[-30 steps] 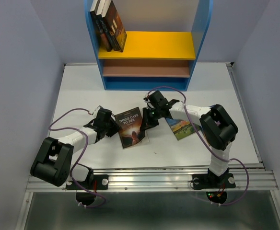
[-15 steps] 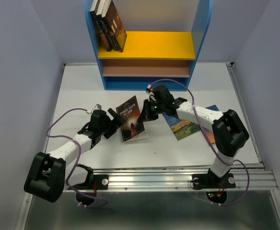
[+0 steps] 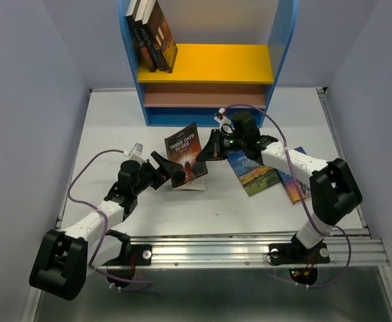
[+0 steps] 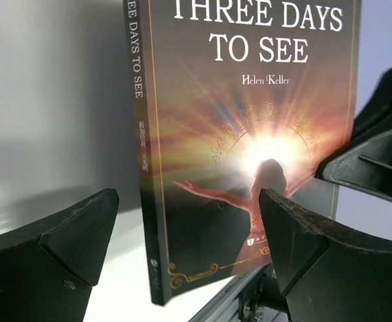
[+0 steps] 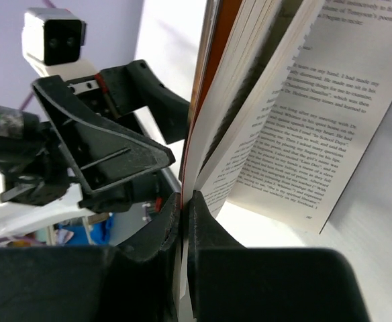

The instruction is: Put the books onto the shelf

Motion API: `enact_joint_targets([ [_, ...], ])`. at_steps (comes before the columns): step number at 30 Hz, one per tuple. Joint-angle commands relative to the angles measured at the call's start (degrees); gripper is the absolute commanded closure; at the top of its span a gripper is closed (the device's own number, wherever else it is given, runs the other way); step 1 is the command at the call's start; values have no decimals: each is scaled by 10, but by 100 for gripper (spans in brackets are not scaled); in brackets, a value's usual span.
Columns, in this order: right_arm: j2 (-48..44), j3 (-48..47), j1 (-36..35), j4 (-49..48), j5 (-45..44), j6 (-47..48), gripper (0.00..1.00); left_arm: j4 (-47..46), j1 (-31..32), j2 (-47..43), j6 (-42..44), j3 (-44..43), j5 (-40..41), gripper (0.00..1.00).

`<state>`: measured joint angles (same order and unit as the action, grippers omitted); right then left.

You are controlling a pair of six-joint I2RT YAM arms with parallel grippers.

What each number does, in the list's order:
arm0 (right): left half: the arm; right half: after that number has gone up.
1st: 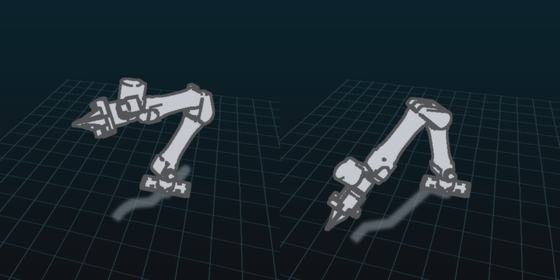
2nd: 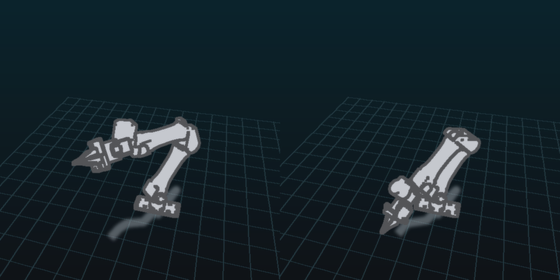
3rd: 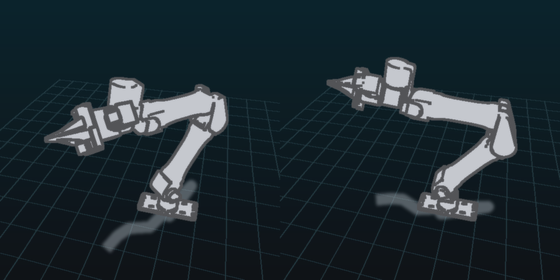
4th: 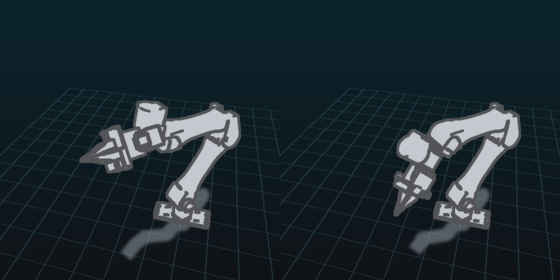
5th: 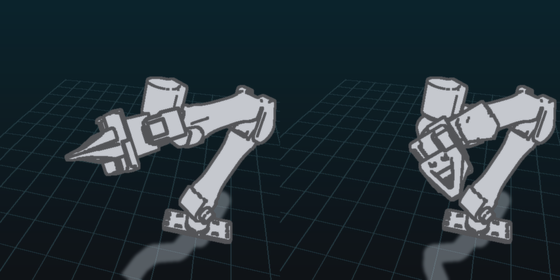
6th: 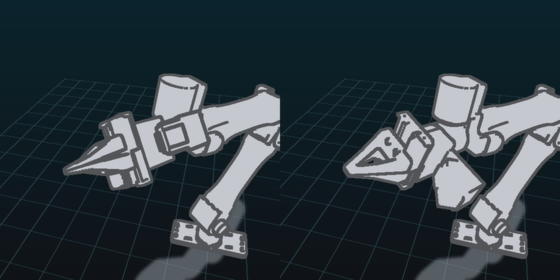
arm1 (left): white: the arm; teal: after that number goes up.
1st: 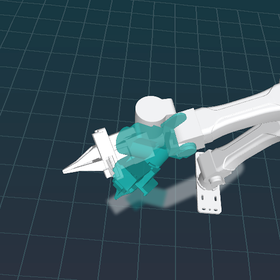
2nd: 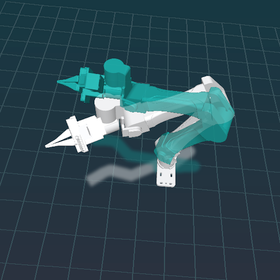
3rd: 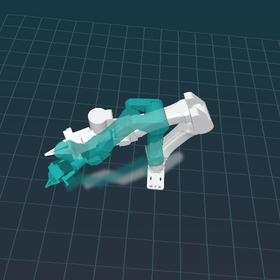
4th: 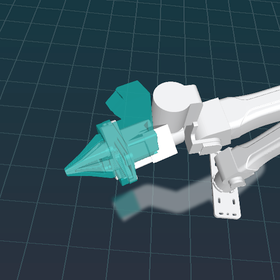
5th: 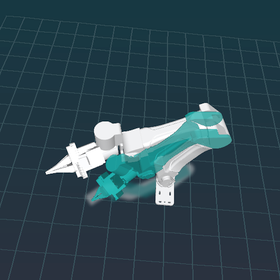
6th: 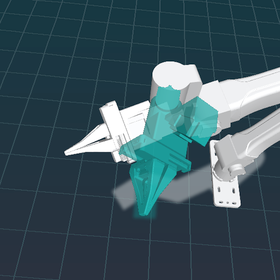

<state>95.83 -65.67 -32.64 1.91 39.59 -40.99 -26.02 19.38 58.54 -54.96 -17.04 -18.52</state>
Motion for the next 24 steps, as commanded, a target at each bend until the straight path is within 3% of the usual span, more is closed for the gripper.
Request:
enact_joint_targets([
  [1,-50,18,24,-116,79,-35,99,-140,-4,-23,-1,35,-61,1],
  [7,-68,46,35,-177,140,-68,99,-172,-5,3,-15,38,-78,1],
  [11,-64,56,36,-205,170,-90,99,-261,-6,34,-30,42,-121,1],
  [15,-55,65,41,-224,179,-103,99,-337,-6,46,-43,42,-145,14],
  [19,-48,69,41,-238,181,-113,99,-348,-6,48,-40,32,-165,40],
  [20,-47,70,41,-239,181,-115,99,-350,-6,47,-40,32,-167,54],
  [22,-43,71,41,-240,179,-117,99,-350,-6,43,-39,32,-169,66],
  [24,-42,76,41,-240,175,-111,99,-350,-6,39,-38,31,-170,86],
])
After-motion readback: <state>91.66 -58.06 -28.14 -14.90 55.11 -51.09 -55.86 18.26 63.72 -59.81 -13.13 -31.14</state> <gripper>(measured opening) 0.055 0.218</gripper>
